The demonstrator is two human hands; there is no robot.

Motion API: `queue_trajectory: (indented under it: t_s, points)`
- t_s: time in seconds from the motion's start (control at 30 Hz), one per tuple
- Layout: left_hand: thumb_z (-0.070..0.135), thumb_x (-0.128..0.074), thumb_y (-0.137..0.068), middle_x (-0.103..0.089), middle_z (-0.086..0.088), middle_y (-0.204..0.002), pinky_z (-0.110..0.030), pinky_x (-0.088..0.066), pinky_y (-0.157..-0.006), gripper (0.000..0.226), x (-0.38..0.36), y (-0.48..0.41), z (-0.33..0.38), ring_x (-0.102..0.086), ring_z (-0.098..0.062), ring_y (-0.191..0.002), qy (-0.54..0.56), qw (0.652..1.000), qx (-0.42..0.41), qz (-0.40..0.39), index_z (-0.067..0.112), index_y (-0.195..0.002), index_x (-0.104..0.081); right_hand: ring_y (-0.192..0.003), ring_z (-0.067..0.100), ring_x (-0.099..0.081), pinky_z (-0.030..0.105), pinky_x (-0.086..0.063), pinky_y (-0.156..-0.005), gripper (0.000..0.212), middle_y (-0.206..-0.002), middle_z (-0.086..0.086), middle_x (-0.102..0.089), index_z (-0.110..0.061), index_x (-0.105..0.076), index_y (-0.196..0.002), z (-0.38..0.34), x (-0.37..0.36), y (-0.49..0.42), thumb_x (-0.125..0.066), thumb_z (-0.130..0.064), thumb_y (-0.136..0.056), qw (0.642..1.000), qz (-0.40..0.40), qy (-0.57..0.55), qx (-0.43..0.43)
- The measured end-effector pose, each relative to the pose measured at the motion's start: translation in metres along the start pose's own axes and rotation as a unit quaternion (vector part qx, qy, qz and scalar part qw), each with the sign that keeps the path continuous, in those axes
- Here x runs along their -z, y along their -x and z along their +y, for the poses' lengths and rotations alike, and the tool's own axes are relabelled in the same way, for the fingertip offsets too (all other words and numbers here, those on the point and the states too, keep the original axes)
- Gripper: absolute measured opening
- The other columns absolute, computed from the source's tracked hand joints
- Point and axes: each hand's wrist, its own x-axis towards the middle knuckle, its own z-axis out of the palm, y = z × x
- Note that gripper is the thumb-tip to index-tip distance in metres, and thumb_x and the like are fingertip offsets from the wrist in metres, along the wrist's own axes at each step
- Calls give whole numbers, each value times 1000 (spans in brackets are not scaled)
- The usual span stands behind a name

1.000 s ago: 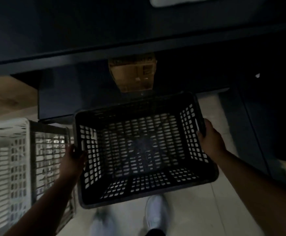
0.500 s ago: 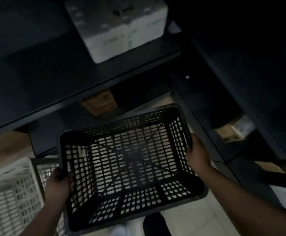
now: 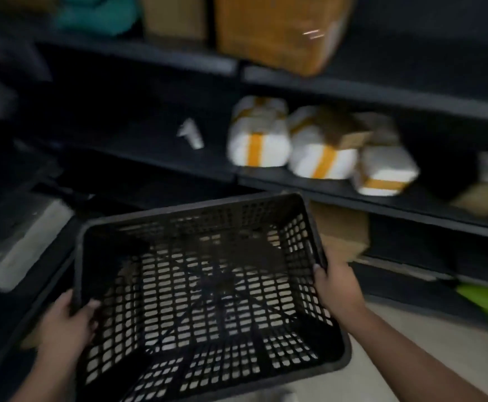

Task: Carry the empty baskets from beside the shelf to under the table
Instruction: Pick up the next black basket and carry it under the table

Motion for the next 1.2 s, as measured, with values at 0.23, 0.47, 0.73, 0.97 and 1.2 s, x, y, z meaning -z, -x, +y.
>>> queue_trajectory:
  t_s: [0.23, 0.47, 0.73, 0.97, 1.2]
  points:
    - [21, -67, -81, -58, -2, -50, -20, -39, -44, 22, -134, 138, 217, -46, -15, -38, -54, 976, -155, -139, 33, -99, -69, -112, 31, -58, 31, -44, -83, 37, -121, 7, -64, -15, -56, -128, 130, 237, 109, -54, -12, -92, 975, 176, -45, -124]
    - [9, -43, -103, -51, 4, -36, -15, -35, -34, 16, -359, 309, 303, -43, -3, -28, -120, 892, -226, -373, 5, -110, -57, -110, 24, -59, 35, -47, -88, 38, -119, 2, -65, -18, -56, -128, 297, 407, 255, -55, -15, -91, 909, 321, -43, -264]
    - [20, -65, -93, -62, -17, -59, -45, -48, -57, 4, -566, 558, 376, -58, -35, -52, -159, 756, -405, -490, 22, -96, -67, -86, 14, -54, 31, -40, -74, 31, -96, -8, -61, -22, -61, -120, 418, 503, 391, -57, -13, -91, 769, 481, -12, -420]
    - [18, -69, -91, -64, -6, -53, -42, -49, -51, 24, -726, 755, 424, -57, -29, -48, -130, 643, -472, -589, 30, -110, -61, -81, 25, -59, 34, -42, -69, 24, -89, 1, -65, -18, -63, -108, 483, 566, 440, -56, -6, -88, 654, 549, 11, -521]
    - [18, -68, -90, -65, -2, -60, -26, -40, -45, 16, -822, 936, 459, -63, -21, -52, -128, 539, -520, -650, 22, -105, -69, -82, 32, -60, 40, -48, -70, 27, -90, 6, -65, -15, -63, -111, 555, 627, 468, -55, -4, -88, 559, 596, 20, -576]
